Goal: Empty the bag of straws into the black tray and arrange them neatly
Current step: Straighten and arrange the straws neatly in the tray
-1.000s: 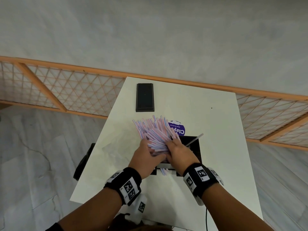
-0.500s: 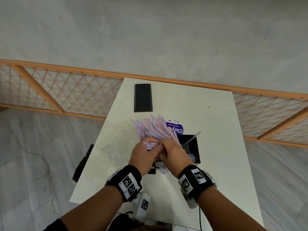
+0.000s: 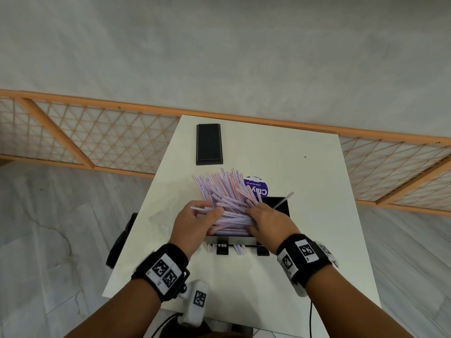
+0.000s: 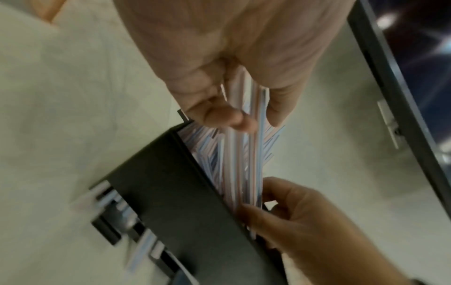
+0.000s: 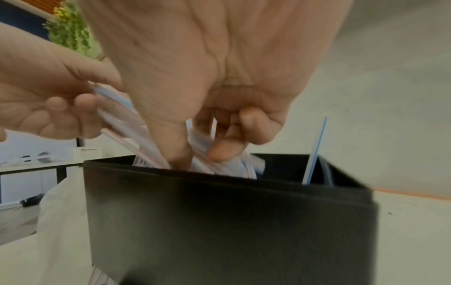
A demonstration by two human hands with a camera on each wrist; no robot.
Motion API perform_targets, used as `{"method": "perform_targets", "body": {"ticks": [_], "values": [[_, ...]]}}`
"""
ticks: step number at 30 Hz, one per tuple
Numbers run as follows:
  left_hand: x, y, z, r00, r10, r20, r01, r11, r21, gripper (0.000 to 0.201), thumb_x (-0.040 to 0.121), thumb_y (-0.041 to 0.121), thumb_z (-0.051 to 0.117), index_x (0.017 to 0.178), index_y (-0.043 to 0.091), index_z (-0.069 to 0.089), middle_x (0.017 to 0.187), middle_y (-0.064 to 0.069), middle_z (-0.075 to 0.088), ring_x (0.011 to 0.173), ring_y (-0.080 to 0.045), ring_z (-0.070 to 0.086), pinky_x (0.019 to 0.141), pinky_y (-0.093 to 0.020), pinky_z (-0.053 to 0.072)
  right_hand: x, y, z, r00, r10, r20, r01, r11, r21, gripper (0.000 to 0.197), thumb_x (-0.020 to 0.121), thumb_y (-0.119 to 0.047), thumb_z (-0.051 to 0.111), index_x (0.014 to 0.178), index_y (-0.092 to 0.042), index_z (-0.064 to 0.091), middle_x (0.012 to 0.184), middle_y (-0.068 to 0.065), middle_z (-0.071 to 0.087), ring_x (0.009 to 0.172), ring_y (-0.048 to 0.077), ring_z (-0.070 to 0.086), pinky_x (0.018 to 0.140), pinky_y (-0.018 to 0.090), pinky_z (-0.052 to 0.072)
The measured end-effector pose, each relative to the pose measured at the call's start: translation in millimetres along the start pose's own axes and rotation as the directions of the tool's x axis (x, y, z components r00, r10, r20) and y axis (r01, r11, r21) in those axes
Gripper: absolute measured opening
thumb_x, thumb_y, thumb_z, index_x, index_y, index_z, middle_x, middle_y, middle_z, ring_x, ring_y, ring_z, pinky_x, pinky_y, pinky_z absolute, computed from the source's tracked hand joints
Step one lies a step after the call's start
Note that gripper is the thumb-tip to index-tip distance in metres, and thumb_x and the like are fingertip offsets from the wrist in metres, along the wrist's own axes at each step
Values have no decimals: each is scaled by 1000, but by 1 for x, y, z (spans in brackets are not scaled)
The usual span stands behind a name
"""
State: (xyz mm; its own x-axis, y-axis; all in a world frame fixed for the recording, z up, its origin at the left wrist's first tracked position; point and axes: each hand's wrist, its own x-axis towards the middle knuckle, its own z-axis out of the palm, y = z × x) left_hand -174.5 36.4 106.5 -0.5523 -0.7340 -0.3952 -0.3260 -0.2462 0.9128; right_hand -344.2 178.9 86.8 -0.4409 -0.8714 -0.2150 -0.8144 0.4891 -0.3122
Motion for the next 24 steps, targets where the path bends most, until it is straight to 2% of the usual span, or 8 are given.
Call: {"method": "perform_targets", "body": {"ticks": [4, 9, 11, 13, 15, 17, 19, 24], "values": [[-1, -17, -13, 991, 117, -69, -91, 949, 300, 45, 83, 44, 83, 117, 28, 59, 108, 13, 66, 100, 2, 60, 77, -14, 42, 0, 7, 3, 998, -41, -47, 39, 999, -33, 43, 91, -39, 62, 130, -21, 61, 123, 1, 62, 110, 27, 58, 93, 40, 52], [1, -28, -15, 983, 173, -66, -133, 907, 399, 37, 91, 49, 72, 118, 29, 57, 113, 11, 64, 90, -8, 63, 72, -16, 43, 0, 12, 16, 993, -118, -2, 118, 993, 20, 76, 83, -71, 51, 142, -24, 53, 134, 0, 58, 123, 24, 52, 109, 38, 42], [-1, -32, -14, 961, 276, -22, -232, 845, 482, 39, 92, 54, 68, 120, 30, 57, 117, 12, 58, 90, -8, 60, 76, -19, 46, 1, 12, 20, 994, -95, 60, 90, 992, 85, 94, 75, -84, 46, 149, -26, 44, 144, -2, 52, 132, 21, 47, 114, 37, 38], [-3, -32, -11, 874, 469, 124, -436, 646, 627, 37, 92, 54, 67, 119, 30, 59, 116, 12, 54, 97, -12, 55, 83, -26, 47, 3, 15, 23, 991, -65, 114, 55, 994, 93, 100, 71, -85, 52, 151, -26, 38, 148, -1, 47, 135, 21, 45, 115, 39, 37], [-6, -32, -5, 718, 607, 341, -633, 365, 683, 31, 93, 49, 65, 116, 29, 64, 115, 8, 55, 101, -17, 54, 88, -33, 46, 6, 17, 28, 990, -49, 131, 44, 998, 41, 99, 70, -85, 55, 148, -25, 41, 143, 0, 50, 131, 23, 48, 112, 41, 40], [-6, -33, 4, 606, 616, 503, -729, 179, 660, 25, 96, 43, 61, 117, 30, 67, 121, 5, 58, 106, -20, 56, 91, -38, 46, 10, 17, 33, 991, -42, 130, 46, 998, -33, 95, 69, -85, 54, 141, -24, 45, 136, 2, 52, 124, 26, 53, 106, 43, 45], [-3, -43, 11, 558, 566, 607, -763, 61, 644, 23, 95, 32, 62, 117, 30, 69, 124, 2, 62, 107, -23, 58, 93, -39, 48, 13, 14, 35, 994, -50, 94, 58, 995, -85, 87, 70, -80, 60, 134, -23, 48, 127, 4, 51, 114, 28, 56, 98, 43, 49], [10, -44, 7, 648, 419, 636, -720, 63, 691, 45, 81, 16, 63, 123, 30, 70, 127, 5, 67, 108, -23, 62, 95, -37, 53, 12, 8, 39, 995, -88, -38, 85, 995, -55, 70, 71, -66, 68, 115, -16, 47, 117, 6, 50, 104, 28, 57, 84, 41, 53]]}}
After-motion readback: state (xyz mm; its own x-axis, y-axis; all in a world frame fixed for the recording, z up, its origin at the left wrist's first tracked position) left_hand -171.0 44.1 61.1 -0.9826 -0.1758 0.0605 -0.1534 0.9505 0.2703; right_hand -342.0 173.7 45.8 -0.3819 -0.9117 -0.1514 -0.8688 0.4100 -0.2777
